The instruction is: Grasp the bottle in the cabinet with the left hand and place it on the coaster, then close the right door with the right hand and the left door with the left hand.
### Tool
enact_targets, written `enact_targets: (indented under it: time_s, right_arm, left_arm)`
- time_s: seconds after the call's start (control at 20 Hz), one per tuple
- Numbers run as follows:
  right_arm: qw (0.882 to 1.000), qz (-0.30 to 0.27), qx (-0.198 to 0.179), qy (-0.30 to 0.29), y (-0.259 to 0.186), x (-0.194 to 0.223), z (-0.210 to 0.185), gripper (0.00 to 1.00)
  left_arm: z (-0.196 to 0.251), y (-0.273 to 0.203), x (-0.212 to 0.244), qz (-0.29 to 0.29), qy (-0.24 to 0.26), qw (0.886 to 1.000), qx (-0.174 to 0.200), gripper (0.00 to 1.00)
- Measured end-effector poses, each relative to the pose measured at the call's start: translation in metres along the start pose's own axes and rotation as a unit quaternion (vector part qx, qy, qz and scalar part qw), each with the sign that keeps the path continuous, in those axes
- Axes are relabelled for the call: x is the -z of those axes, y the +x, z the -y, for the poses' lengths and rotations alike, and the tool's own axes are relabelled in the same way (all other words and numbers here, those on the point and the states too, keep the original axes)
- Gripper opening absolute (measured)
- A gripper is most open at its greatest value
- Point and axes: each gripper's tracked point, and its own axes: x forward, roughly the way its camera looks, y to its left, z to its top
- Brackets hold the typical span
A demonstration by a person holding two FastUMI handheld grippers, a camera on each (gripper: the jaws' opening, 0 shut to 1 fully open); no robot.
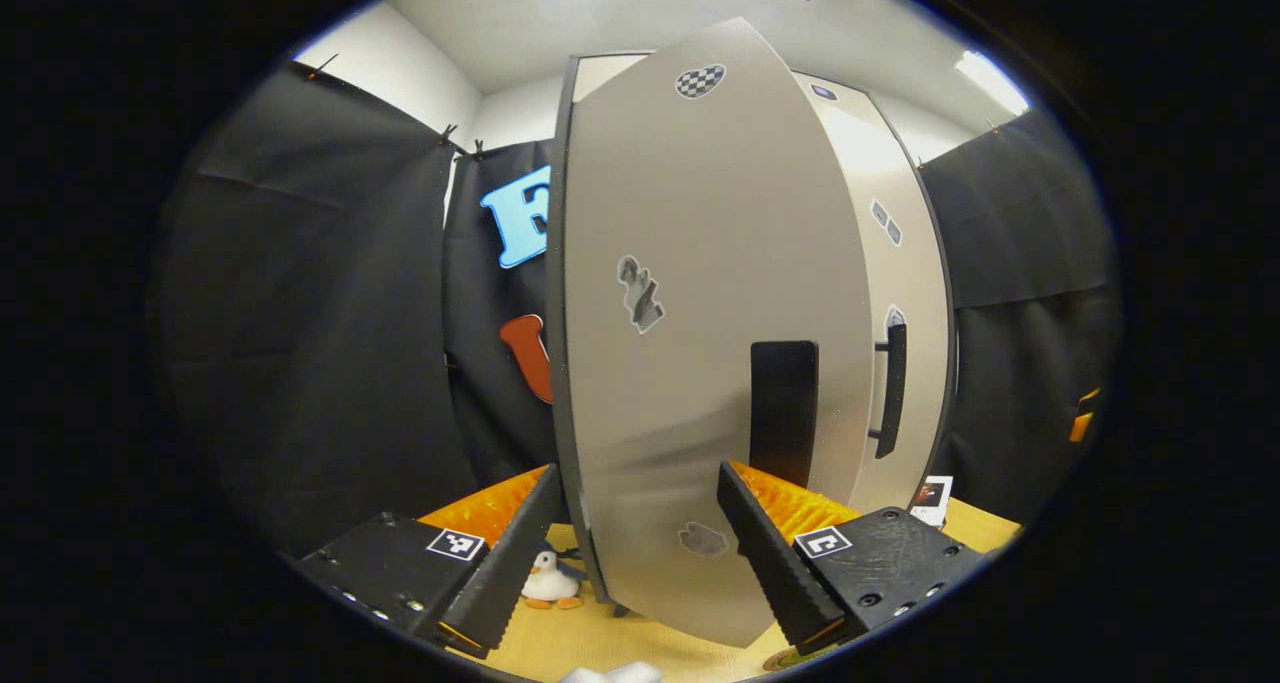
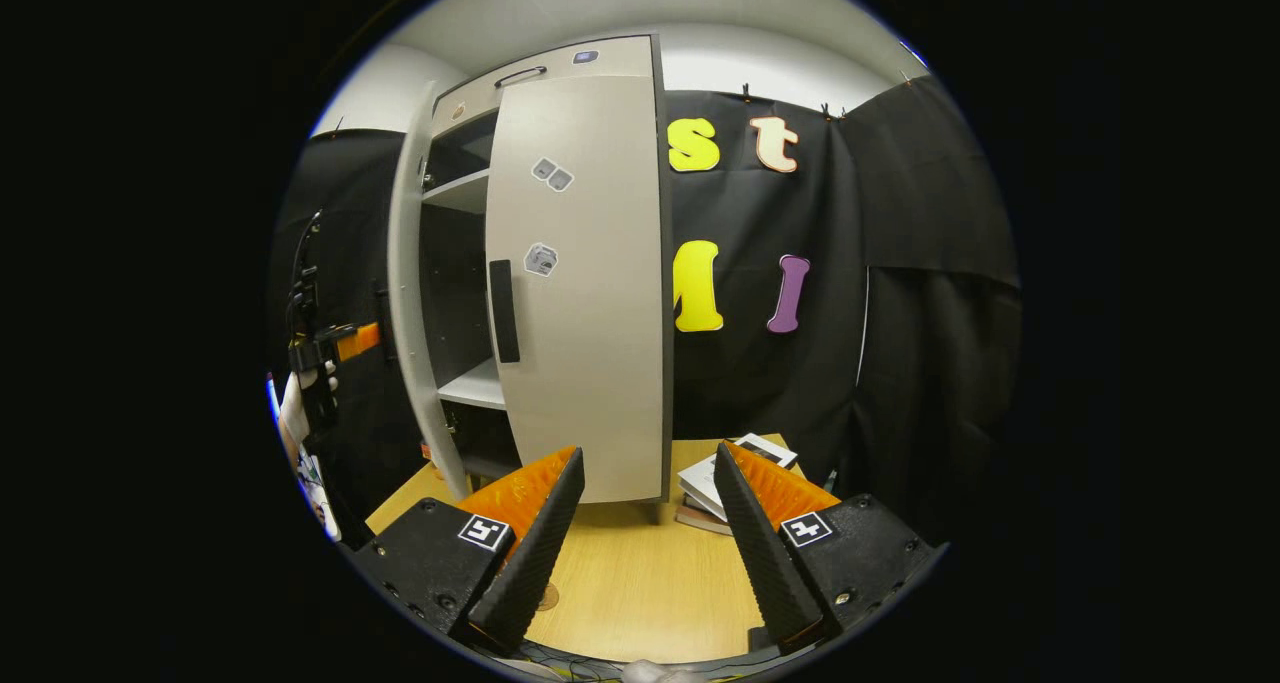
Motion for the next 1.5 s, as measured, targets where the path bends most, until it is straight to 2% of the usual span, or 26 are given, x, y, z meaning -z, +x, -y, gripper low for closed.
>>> enact_targets:
  time_s: [0.1, 0.45, 0.95, 1.2, 1.35, 1.5]
  right_arm:
    - [1.000, 0.002, 0.006, 0.000, -0.005, -0.002, 0.001, 0.81]
    - [1.000, 0.005, 0.013, -0.003, -0.006, 0.003, -0.004, 0.81]
    - [1.000, 0.012, -0.008, -0.005, -0.003, 0.009, -0.048, 0.81]
    - [0.999, 0.031, -0.005, -0.005, -0.006, 0.001, -0.063, 0.81]
    - [0.999, 0.033, -0.007, -0.001, -0.006, 0.002, -0.071, 0.81]
    - [0.999, 0.037, -0.005, -0.001, -0.011, 0.004, -0.076, 0.81]
  left_arm:
    - [0.008, 0.004, 0.004, -0.003, 0.011, 1.000, 0.001, 0.96]
    - [0.020, -0.006, 0.008, -0.017, -0.002, 1.000, 0.011, 0.96]
    - [0.026, -0.073, 0.013, -0.025, -0.012, 0.999, 0.016, 0.96]
    - [0.032, -0.108, 0.027, -0.037, -0.018, 0.999, 0.020, 0.96]
    - [0.023, -0.129, 0.033, -0.037, -0.002, 0.999, -0.002, 0.96]
    - [0.023, -0.150, 0.041, -0.032, -0.013, 0.999, -0.018, 0.96]
